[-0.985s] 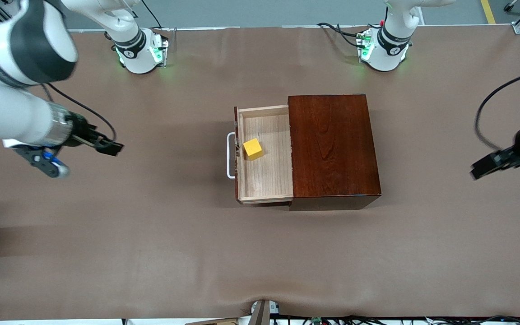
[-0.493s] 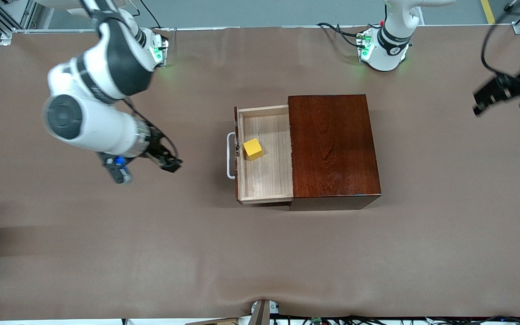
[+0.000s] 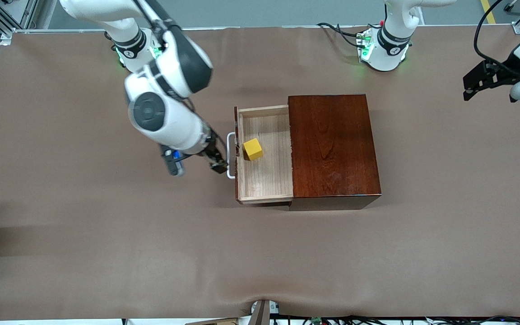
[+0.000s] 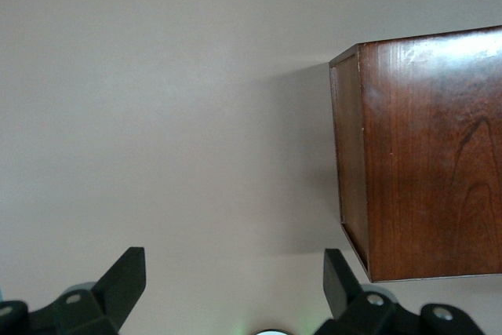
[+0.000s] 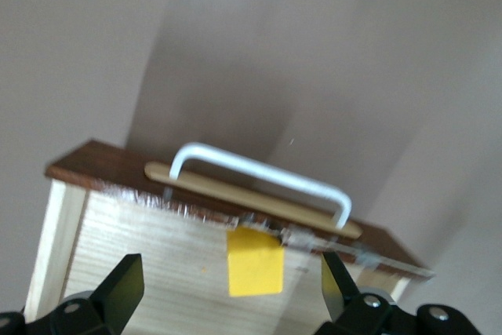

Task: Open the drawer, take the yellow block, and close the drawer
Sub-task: 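Lower the right gripper into the drawer and grasp the yellow cube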

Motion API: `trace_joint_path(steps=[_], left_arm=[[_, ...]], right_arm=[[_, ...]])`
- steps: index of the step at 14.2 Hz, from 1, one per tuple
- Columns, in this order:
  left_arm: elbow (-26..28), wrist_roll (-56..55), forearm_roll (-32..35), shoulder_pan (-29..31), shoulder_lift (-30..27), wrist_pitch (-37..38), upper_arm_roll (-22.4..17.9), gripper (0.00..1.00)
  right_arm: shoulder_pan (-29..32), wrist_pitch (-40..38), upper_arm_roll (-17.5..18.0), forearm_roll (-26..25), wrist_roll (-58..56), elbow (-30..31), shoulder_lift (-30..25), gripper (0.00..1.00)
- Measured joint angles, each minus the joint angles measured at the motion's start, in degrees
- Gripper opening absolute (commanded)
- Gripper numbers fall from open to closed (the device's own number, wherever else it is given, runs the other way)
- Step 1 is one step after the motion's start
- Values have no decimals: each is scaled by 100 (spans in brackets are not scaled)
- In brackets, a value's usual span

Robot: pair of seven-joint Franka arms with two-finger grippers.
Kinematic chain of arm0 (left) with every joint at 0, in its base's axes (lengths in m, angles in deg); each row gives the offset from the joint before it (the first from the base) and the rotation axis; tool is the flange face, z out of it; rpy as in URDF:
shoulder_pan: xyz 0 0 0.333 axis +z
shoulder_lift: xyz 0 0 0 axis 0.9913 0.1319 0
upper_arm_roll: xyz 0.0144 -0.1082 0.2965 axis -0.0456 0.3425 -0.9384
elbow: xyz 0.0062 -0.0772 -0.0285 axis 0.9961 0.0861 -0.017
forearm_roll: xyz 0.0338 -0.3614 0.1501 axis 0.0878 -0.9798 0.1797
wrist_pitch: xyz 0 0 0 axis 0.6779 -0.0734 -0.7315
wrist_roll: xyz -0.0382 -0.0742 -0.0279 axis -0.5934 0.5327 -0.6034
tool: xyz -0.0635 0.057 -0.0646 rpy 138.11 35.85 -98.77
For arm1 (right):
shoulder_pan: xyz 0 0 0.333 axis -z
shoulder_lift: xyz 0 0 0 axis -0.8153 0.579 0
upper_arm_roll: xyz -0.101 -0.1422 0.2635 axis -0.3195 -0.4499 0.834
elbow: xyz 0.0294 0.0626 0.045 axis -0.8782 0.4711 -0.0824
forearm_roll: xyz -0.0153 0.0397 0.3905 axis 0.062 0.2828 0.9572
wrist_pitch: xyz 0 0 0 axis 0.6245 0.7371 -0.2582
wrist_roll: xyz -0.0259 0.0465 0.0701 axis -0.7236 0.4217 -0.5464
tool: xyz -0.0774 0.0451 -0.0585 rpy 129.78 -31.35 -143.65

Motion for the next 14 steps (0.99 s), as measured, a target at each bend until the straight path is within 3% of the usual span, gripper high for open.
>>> trace_joint_path(steps=[3,14], left_arm=[[-19,-12,-215,134,31,3,-5,100],[-10,-350,-327,206,145,115,-4,100]], right_arm=[[-260,427,-3,0,301,-3,198,100],[-699,585,-6,0,326,-6,745,100]])
